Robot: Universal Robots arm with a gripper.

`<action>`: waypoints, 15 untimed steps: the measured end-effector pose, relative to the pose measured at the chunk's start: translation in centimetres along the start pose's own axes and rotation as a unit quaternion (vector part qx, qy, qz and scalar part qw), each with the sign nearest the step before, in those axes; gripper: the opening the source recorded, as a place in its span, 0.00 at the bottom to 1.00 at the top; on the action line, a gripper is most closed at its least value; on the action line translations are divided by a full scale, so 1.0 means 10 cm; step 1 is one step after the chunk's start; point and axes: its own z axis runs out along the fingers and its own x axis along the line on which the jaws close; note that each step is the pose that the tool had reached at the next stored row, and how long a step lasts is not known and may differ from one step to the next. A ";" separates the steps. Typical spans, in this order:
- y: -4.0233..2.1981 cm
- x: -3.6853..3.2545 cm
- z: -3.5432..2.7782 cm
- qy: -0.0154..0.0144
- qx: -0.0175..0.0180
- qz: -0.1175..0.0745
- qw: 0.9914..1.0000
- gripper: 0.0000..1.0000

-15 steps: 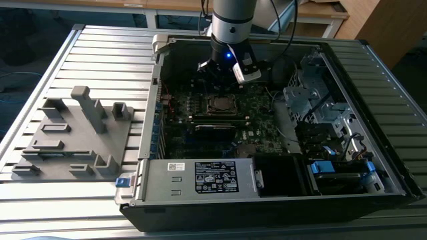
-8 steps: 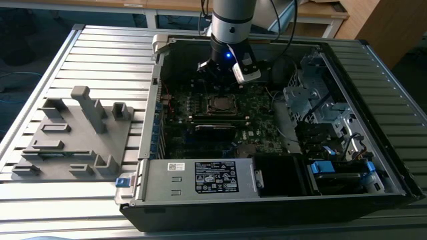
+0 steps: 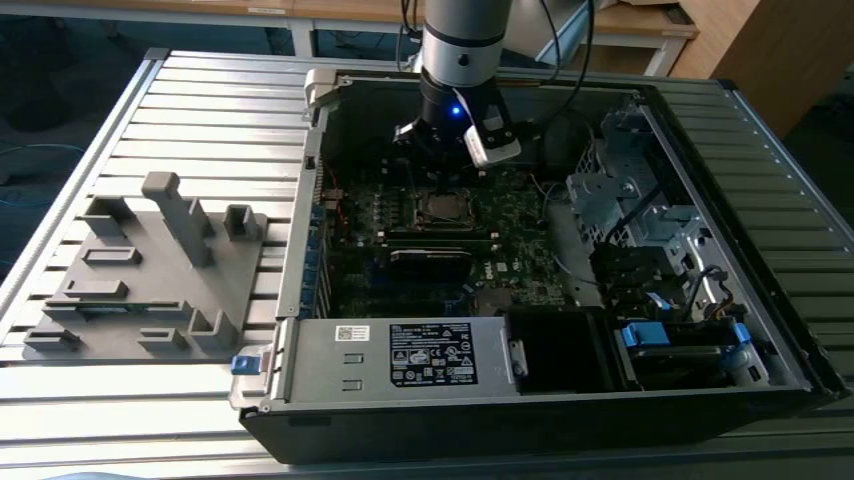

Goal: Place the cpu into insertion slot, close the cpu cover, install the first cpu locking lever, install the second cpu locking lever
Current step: 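Install the first cpu locking lever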

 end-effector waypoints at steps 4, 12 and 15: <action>0.000 0.005 0.000 0.000 0.000 0.000 1.000 0.10; -0.001 0.013 0.000 0.000 0.000 0.000 1.000 0.10; -0.001 0.015 0.000 0.000 0.000 0.000 1.000 0.10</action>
